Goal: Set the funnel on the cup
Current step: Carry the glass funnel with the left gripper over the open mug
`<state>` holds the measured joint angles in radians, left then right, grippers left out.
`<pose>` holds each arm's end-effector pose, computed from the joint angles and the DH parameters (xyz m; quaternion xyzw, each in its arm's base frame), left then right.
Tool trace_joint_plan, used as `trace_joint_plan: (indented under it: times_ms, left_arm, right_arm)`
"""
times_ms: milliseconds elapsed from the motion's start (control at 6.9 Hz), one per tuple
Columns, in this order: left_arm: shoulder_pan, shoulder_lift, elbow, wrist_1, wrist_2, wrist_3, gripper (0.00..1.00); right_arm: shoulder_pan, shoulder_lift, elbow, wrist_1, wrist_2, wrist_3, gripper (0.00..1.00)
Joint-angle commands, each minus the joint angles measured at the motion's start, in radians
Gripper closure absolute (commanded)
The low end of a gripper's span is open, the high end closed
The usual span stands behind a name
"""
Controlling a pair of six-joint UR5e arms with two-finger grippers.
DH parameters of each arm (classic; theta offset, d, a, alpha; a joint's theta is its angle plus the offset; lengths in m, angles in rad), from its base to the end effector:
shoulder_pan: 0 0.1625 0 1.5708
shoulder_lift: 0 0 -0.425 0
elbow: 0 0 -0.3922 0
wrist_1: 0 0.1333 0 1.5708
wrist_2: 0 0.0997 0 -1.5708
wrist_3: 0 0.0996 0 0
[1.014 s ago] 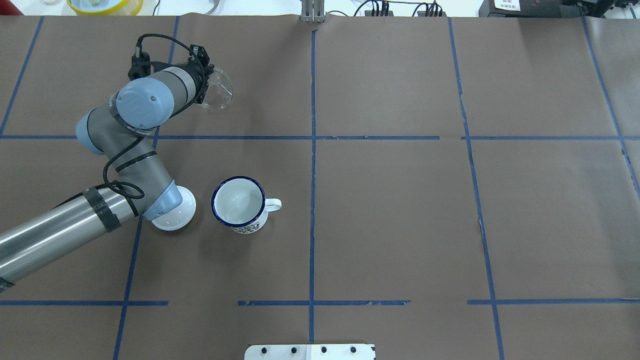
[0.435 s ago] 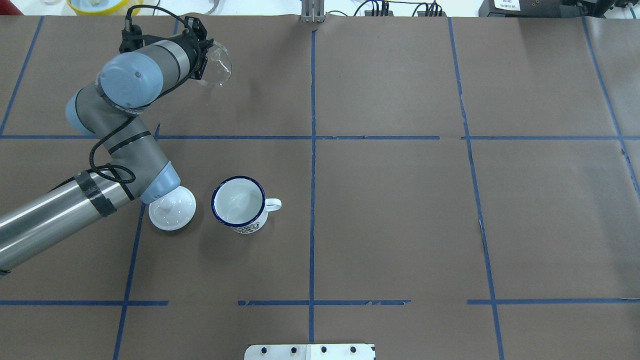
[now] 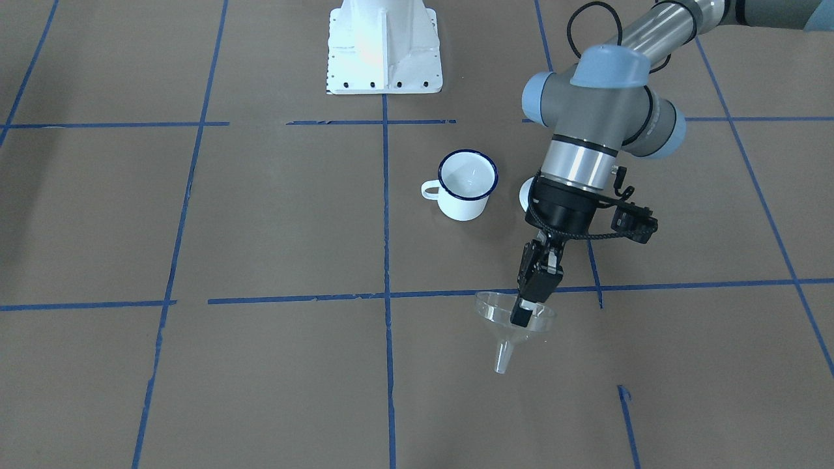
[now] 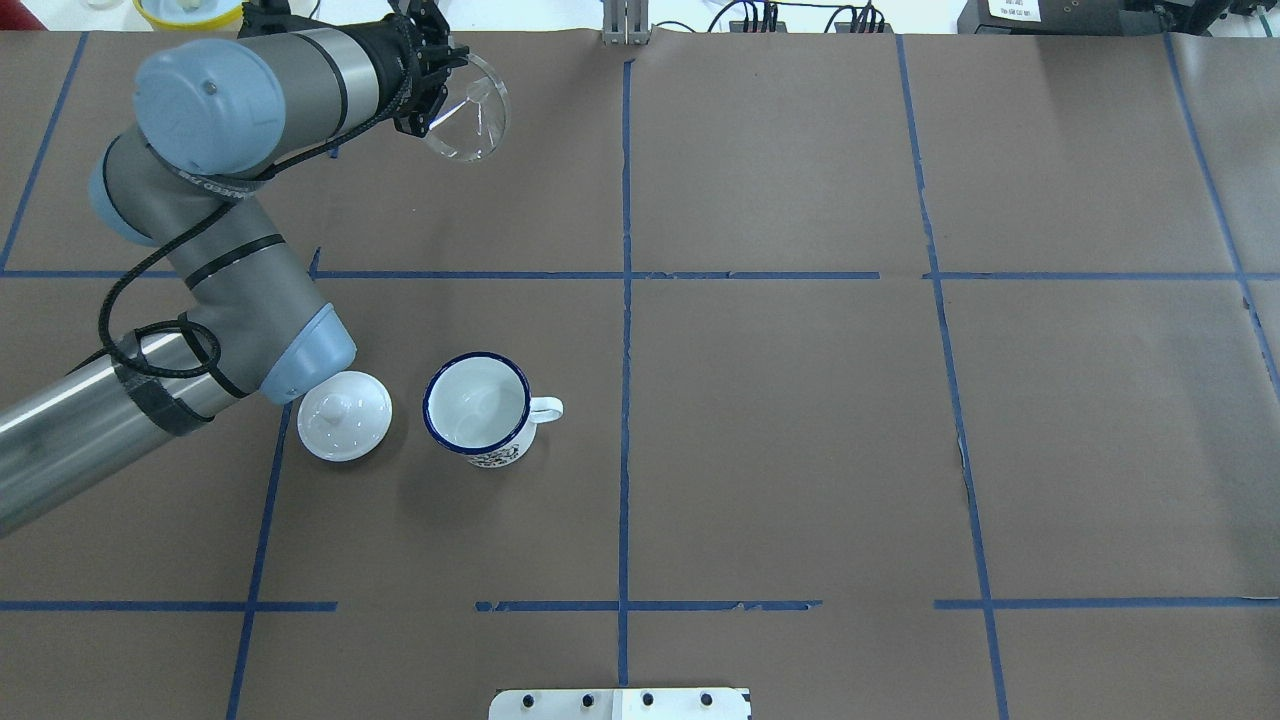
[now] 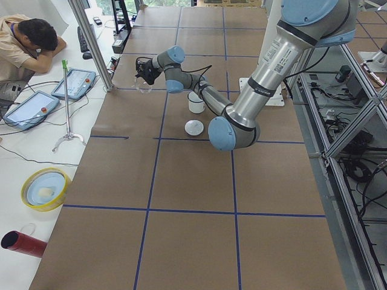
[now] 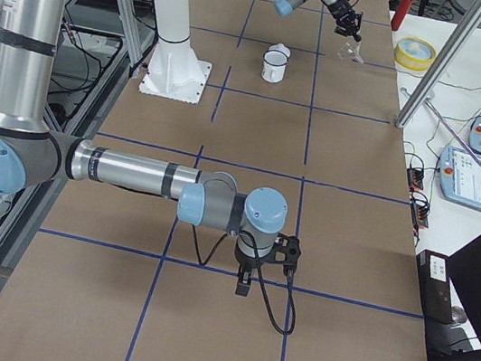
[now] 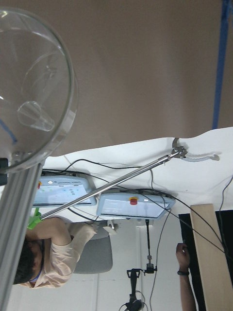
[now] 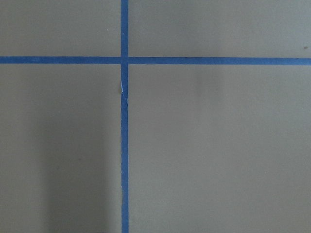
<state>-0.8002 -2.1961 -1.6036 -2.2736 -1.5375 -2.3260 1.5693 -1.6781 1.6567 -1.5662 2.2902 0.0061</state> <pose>0.3737 -0.5810 0.1904 0.0271 0.6286 -0.5528 0.5464 0.0670 -0.4451 0.6700 -0.0092 -0.3519 0.0051 0.9360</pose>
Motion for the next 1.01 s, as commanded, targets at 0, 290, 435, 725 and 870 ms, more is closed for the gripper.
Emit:
trace_joint_plan:
  times_ms: [0, 290, 435, 725, 870]
  left_arm:
    - [0.001, -0.005, -0.277, 0.339, -0.172, 0.15, 1.0]
    - [0.002, -0.056, -0.454, 0.693, -0.31, 0.387, 1.0]
    - [0.009, -0.118, -0.467, 0.885, -0.384, 0.525, 1.0]
    - [0.05, -0.165, -0.46, 1.131, -0.437, 0.756, 1.0]
    - [0.073, -0.174, -0.411, 1.179, -0.447, 0.831, 1.0]
  right_arm:
    - [0.0, 0.0, 0.0, 0.0, 0.0, 0.0, 0.0]
    - [0.0, 0.0, 0.0, 0.0, 0.0, 0.0, 0.0]
    - [0.0, 0.0, 0.0, 0.0, 0.0, 0.0, 0.0]
    - [0.0, 0.0, 0.0, 0.0, 0.0, 0.0, 0.0]
    - [0.0, 0.0, 0.0, 0.0, 0.0, 0.0, 0.0]
